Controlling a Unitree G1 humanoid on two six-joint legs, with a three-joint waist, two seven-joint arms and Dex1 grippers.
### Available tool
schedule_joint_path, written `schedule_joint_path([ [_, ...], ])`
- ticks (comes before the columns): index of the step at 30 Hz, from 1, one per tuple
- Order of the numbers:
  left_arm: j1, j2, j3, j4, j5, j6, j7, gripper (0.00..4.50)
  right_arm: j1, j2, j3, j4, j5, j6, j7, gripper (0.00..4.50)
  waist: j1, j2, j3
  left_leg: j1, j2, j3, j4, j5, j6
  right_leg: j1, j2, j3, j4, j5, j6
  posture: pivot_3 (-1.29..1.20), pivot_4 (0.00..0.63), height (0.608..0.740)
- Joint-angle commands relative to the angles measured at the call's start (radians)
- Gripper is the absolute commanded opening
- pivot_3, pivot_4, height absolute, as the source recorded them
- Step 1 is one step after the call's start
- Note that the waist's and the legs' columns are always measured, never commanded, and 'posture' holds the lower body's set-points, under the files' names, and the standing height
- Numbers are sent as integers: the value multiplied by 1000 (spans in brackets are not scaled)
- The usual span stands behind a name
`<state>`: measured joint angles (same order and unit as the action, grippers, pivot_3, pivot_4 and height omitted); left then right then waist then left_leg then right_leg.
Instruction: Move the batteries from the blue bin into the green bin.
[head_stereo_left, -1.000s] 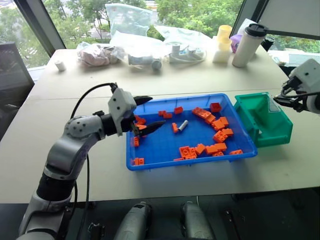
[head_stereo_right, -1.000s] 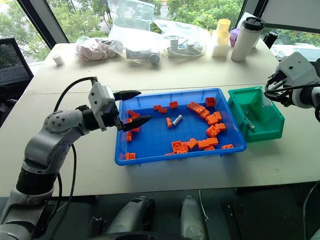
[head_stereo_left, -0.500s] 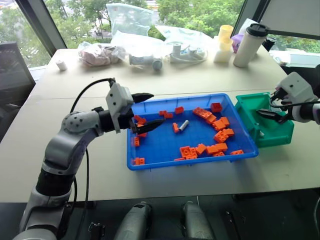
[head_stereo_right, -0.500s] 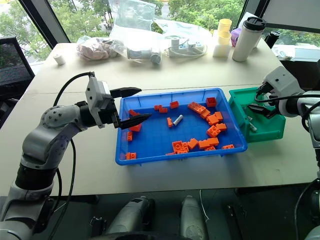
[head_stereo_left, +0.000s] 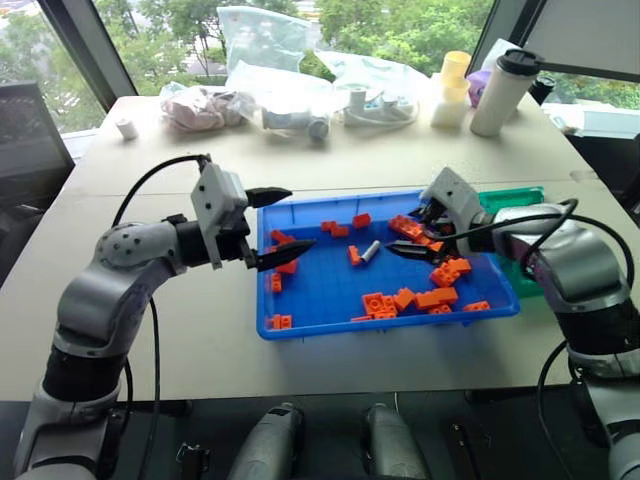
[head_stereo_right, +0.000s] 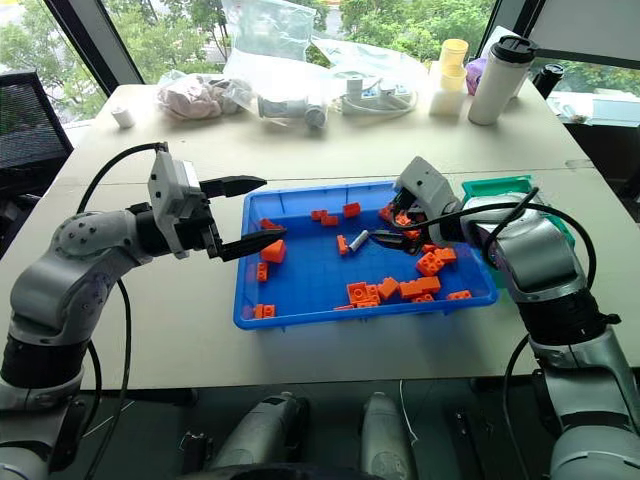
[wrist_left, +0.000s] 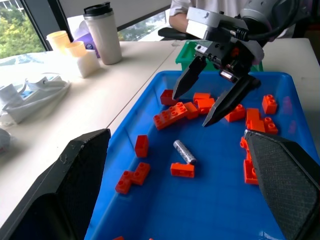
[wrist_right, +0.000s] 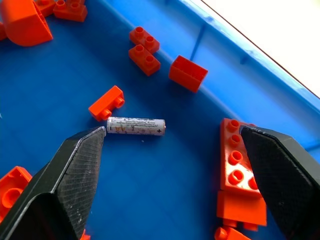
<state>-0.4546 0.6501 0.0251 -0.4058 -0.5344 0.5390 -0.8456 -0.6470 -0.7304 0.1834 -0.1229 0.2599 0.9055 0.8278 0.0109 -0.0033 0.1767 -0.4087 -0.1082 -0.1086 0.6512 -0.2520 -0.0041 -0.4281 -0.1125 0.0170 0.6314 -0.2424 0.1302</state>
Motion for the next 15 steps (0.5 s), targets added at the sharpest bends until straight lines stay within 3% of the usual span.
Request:
schedule_joint_path([
  [1,3,15,34,-40,-16,1,7,4500,5,30,18,16,-18,-9,-23,4443,-1,0,0,0,0,0,0,0,0,0,0,0,0,0,0,0,150,740],
  [8,12,29,38,-53,-18,9,23,4500,9,142,73,88,-66,-31,-93,4443,-6,0,0,0,1,0,-1,0,0,-1,1,0,1,0,0,0,150,740],
  [15,13,31,34,-59,-12,10,34,4500,6,177,95,103,-111,-53,-126,4443,-5,0,0,0,0,0,-1,0,-1,-1,1,0,1,0,0,0,150,740],
])
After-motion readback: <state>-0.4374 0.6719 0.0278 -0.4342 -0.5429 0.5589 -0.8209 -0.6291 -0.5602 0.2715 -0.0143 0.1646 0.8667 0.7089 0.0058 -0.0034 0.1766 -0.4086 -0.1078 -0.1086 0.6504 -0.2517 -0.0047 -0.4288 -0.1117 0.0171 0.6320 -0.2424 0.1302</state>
